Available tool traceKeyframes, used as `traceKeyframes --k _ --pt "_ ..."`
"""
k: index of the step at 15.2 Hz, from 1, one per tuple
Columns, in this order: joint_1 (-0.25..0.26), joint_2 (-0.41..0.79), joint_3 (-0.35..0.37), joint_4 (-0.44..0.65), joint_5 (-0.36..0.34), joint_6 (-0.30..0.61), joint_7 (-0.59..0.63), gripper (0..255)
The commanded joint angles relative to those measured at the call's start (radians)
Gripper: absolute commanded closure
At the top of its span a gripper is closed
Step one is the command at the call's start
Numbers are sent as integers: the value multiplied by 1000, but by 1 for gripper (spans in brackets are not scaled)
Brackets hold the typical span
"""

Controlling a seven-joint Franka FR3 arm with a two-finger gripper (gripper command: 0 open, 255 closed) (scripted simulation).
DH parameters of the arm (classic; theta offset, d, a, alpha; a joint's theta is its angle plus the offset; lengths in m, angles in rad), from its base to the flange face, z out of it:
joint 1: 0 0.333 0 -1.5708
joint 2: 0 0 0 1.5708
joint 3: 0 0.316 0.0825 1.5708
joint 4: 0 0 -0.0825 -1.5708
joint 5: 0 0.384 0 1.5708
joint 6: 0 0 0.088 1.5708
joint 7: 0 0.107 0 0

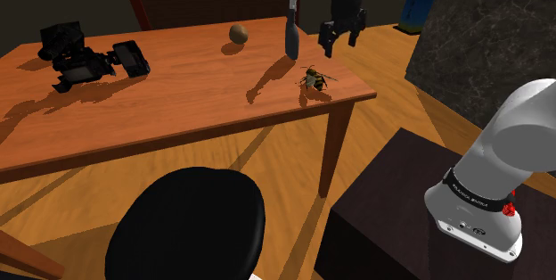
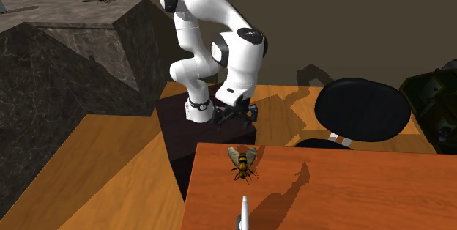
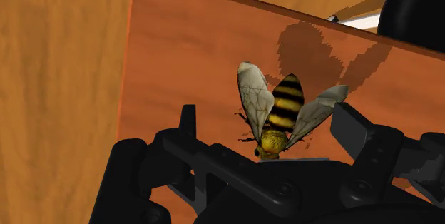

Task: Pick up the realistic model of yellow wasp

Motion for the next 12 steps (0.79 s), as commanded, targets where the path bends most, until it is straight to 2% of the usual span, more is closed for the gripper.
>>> traceKeyframes --k 1,9,12 --pt "-7 72 6 31 -11 51 30 0" --pt "-29 353 15 194 -73 199 145 0" --pt "-29 368 14 171 -80 237 154 0"
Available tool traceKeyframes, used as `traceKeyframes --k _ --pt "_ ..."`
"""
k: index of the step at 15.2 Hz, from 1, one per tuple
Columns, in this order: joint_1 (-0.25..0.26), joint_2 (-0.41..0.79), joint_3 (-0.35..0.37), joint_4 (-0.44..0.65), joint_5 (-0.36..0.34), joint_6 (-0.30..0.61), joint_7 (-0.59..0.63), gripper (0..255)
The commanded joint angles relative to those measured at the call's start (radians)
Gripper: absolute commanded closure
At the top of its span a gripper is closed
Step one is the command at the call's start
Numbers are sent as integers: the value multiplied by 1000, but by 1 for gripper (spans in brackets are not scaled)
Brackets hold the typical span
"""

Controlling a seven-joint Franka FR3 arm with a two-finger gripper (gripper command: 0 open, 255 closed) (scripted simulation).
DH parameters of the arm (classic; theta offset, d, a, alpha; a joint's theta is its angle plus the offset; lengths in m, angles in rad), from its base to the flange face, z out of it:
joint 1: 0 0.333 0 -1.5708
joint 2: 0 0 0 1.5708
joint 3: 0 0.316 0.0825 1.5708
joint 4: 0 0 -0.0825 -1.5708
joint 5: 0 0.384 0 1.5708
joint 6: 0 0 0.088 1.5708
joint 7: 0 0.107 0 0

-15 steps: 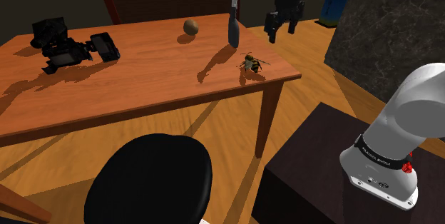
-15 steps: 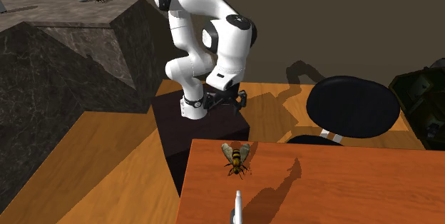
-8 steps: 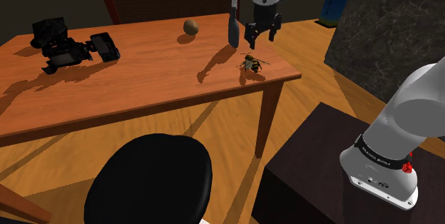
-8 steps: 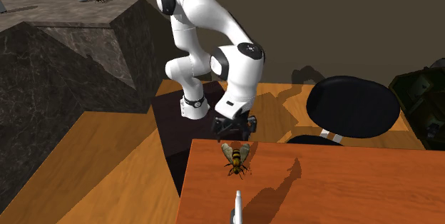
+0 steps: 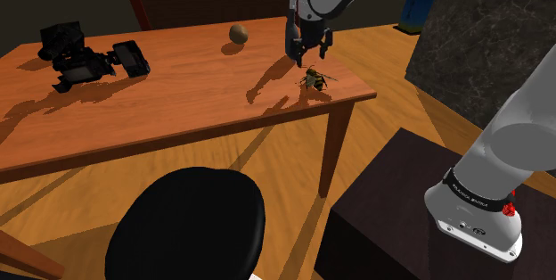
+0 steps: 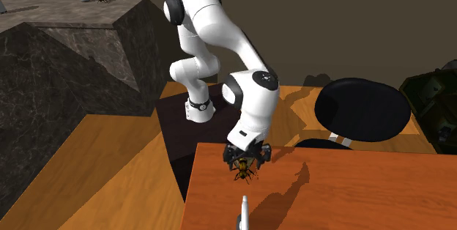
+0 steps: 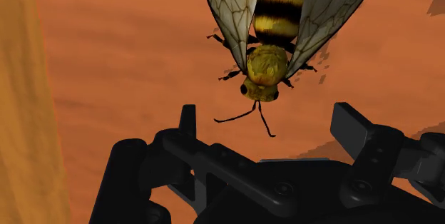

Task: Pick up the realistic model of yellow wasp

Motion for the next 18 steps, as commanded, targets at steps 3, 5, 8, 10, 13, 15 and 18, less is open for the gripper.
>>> traceKeyframes --k 3,5,8,10,13,15,18 --pt "0 28 0 -25 -12 52 18 0" --pt "0 38 0 -35 -16 72 23 0" --pt "1 37 0 -36 -17 73 24 255" --pt "0 37 0 -36 -17 73 24 255" --pt "0 37 0 -36 -16 72 23 255" --pt "0 37 0 -37 -16 72 23 255" --pt "1 25 1 -22 -11 47 16 255"
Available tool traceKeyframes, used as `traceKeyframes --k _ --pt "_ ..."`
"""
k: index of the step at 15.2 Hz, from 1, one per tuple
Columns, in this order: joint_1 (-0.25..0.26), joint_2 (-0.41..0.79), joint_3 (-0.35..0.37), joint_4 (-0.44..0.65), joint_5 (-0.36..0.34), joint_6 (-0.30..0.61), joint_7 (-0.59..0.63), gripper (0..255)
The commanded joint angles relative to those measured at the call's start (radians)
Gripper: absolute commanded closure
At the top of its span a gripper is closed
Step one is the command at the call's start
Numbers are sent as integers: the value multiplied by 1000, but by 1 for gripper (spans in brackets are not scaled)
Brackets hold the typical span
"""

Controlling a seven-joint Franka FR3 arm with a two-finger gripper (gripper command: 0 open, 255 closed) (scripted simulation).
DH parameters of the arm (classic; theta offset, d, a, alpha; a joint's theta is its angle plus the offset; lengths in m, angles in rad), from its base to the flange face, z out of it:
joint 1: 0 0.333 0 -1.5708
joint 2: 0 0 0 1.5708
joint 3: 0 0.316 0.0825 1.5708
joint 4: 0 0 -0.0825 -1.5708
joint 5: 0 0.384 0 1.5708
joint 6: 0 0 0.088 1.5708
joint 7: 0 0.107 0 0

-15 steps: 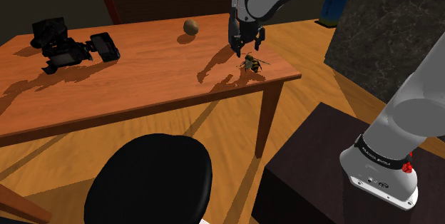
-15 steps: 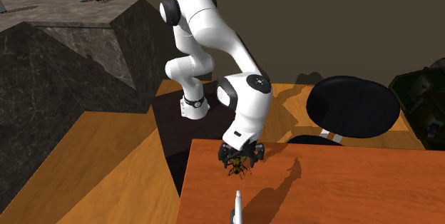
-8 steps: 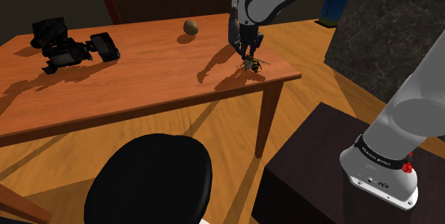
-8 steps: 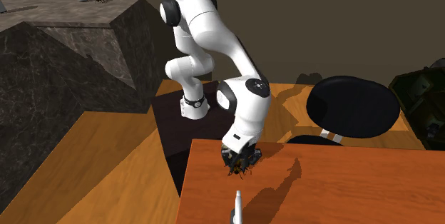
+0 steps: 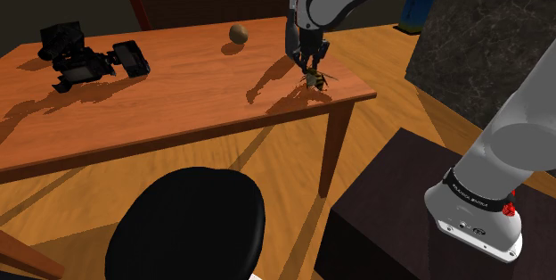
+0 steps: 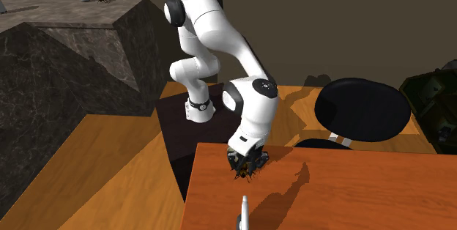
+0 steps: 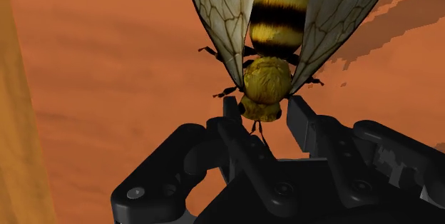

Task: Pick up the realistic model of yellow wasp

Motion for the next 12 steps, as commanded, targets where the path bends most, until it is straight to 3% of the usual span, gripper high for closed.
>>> traceKeyframes --k 1,12 --pt "0 -9 0 15 5 -24 -7 255" --pt "2 -59 2 108 29 -163 -40 255"
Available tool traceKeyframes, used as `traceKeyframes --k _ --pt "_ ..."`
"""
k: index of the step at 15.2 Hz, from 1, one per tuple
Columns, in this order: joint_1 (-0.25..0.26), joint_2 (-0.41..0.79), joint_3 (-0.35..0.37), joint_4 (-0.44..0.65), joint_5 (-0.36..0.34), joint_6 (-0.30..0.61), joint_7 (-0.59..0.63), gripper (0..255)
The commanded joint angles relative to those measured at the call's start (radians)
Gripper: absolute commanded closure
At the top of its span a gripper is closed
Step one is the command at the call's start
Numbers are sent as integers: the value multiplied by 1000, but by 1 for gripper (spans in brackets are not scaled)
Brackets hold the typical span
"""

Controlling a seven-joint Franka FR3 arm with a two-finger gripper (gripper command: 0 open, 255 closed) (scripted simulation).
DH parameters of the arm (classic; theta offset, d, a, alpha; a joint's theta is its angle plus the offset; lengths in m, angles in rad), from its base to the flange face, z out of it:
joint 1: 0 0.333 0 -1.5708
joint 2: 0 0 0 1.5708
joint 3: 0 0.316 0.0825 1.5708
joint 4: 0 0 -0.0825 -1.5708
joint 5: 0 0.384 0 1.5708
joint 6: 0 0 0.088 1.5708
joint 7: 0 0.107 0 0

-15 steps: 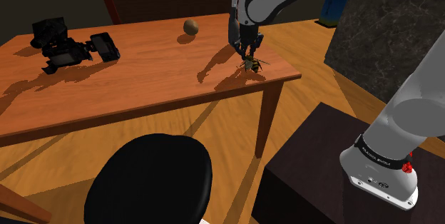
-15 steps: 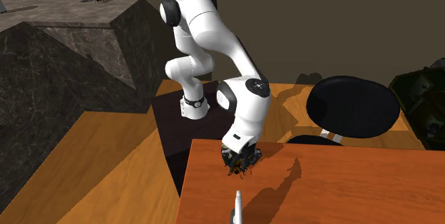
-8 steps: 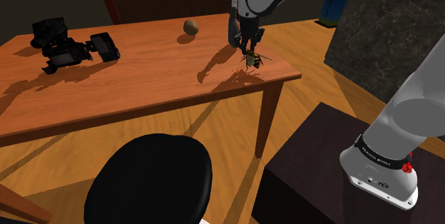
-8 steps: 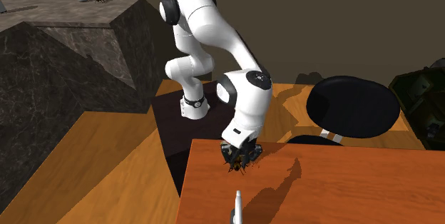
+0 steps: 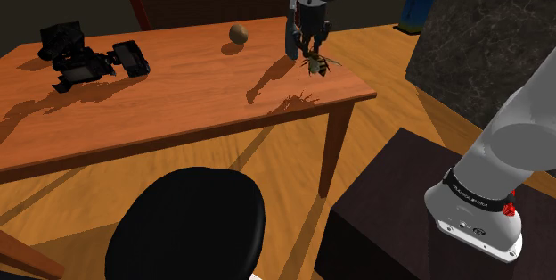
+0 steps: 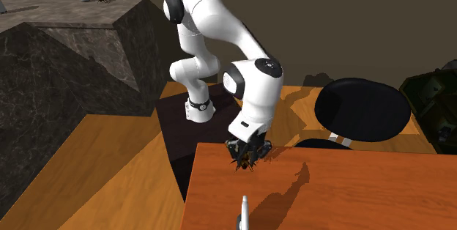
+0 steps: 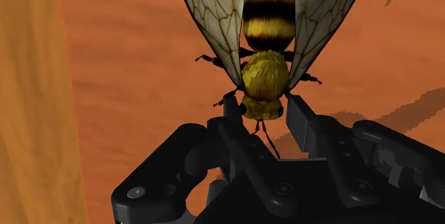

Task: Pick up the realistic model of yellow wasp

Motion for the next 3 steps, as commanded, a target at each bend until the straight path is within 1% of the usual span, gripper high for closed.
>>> traceKeyframes --k 1,3 --pt "0 -9 0 19 4 -27 -7 255" --pt "0 -9 0 20 4 -29 -7 255"
